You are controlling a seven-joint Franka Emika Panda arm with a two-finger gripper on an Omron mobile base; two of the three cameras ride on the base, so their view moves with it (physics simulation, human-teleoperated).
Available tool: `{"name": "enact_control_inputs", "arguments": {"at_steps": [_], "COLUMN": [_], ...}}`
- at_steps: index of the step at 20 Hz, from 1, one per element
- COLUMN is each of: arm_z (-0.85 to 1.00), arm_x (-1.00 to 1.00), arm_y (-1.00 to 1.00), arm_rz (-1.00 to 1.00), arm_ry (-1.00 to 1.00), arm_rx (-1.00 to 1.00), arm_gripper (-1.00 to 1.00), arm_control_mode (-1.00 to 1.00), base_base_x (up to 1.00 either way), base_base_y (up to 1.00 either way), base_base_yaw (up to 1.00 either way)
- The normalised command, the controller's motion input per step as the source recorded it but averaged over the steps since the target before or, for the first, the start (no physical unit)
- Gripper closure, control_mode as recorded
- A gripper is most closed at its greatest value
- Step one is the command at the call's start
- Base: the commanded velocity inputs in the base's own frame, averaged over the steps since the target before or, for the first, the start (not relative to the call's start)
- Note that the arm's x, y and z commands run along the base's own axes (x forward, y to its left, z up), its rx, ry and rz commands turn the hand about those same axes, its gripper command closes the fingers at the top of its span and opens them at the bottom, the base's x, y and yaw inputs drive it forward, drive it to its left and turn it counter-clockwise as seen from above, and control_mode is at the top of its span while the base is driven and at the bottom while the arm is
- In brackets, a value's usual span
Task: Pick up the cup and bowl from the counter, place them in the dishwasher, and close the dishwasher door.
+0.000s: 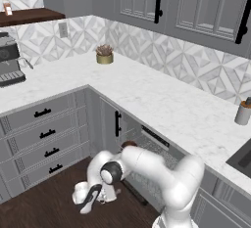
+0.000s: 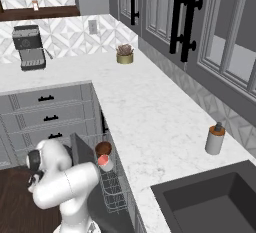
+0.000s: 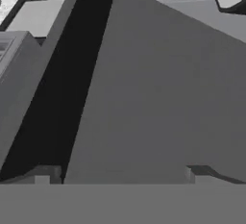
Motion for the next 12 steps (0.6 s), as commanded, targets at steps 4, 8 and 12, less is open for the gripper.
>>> {"name": "enact_control_inputs", "arguments": {"at_steps": [4,8,12], "arm_z": [-0.44,-0.29,-0.02], "arm_x": [0.93,0.93,0.83], "arm_y": [-1.00,-1.00,-1.00], "arm_rz": [0.10,0.10,0.07], "arm_ry": [0.01,0.03,0.08], "arm_rx": [0.00,0.00,0.00], "arm_gripper": [-1.00,-1.00,-1.00], "arm_control_mode": [-1.00,-1.00,-1.00], "base_base_x": [0.00,0.00,0.00], "base_base_y": [0.00,0.00,0.00], "base_base_yaw": [0.00,0.00,0.00]}}
